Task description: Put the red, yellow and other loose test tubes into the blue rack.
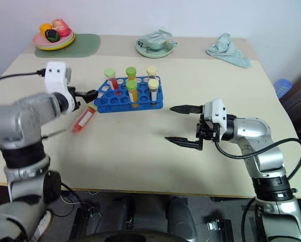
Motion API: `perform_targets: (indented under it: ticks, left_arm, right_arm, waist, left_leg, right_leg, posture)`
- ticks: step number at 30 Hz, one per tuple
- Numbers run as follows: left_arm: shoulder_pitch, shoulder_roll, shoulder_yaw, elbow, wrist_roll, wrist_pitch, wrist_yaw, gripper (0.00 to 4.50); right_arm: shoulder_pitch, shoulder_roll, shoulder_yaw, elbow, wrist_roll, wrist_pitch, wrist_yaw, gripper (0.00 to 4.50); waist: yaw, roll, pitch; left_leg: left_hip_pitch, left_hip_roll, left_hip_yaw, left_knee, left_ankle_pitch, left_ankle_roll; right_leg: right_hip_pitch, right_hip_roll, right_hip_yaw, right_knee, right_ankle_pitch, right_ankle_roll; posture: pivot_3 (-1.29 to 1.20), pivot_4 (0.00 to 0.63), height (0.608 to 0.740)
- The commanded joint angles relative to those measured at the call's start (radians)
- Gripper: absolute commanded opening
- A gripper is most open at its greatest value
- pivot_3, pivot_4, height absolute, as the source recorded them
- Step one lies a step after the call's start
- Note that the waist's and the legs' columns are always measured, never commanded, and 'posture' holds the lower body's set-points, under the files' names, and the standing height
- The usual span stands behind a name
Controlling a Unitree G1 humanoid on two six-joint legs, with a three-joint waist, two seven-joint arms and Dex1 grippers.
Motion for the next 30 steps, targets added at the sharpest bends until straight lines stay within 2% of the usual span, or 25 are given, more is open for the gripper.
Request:
perform_targets:
  ticks: [1,3,7,12,17,22,30]
  left_arm:
    - [-0.067,0.09,-0.077,0.186,-0.082,0.046,0.003,4.45]
    - [-0.108,0.15,-0.137,0.276,-0.137,0.046,0.004,4.45]
    - [-0.201,0.326,-0.365,0.407,-0.284,0.046,-0.089,4.45]
    - [-0.289,0.416,-0.569,0.494,-0.316,0.046,-0.193,4.45]
    - [-0.345,0.428,-0.737,0.525,-0.27,0.036,-0.347,4.45]
    - [-0.402,0.409,-0.885,0.629,-0.151,-0.092,-0.486,4.45]
    - [-0.454,0.323,-1.002,0.842,0.055,-0.281,-0.652,4.45]
  right_arm:
    - [-0.035,0.01,0.003,0.014,-0.002,-0.024,0.011,4.5]
    - [-0.045,0.015,0.009,0.022,-0.004,-0.028,0.014,4.5]
    - [-0.046,0.013,0.007,0.03,-0.008,-0.038,0.018,4.5]
    - [-0.03,0.017,0.003,0.018,-0.011,-0.048,-0.001,4.5]
    - [-0.028,0.021,0.007,0.013,-0.016,-0.051,-0.015,4.5]
    - [-0.025,0.022,0.007,0.007,-0.019,-0.054,-0.026,4.5]
    - [-0.01,0.016,0.0,-0.017,-0.014,-0.047,-0.049,4.5]
  waist:
    - [-0.005,0.0,0.0]
    - [-0.007,0.0,0.0]
    - [-0.004,0.0,0.0]
    - [0.001,0.0,0.0]
    - [0.0,0.0,0.0]
    - [-0.004,0.0,0.0]
    - [0.001,0.0,0.001]
  left_leg:
    - [0.0,0.0,0.0,-0.001,0.0,0.0]
    - [0.0,0.001,0.0,-0.002,0.001,-0.001]
    - [0.0,0.001,0.001,-0.002,0.001,-0.002]
    - [0.0,0.0,0.001,-0.002,0.001,-0.002]
    - [-0.001,0.0,0.002,-0.002,0.001,-0.002]
    - [-0.001,0.0,0.002,-0.002,0.001,-0.002]
    - [-0.002,0.0,0.002,-0.001,0.001,-0.001]
  right_leg:
    - [-0.001,0.0,0.0,0.001,0.0,0.0]
    - [-0.003,0.0,0.001,0.002,0.0,0.0]
    - [-0.004,0.0,0.001,0.003,0.0,0.0]
    - [-0.003,0.0,0.001,0.003,0.0,0.0]
    - [-0.004,0.0,0.001,0.002,0.0,0.0]
    - [-0.004,0.001,0.001,0.002,0.0,0.0]
    - [-0.004,0.001,0.001,0.002,0.0,0.0]
  posture:
    - [0.0,0.15,0.74]
    - [0.0,0.15,0.74]
    - [0.0,0.15,0.74]
    - [0.0,0.15,0.74]
    - [0.0,0.15,0.74]
    - [0.0,0.15,0.74]
    - [0.0,0.15,0.74]
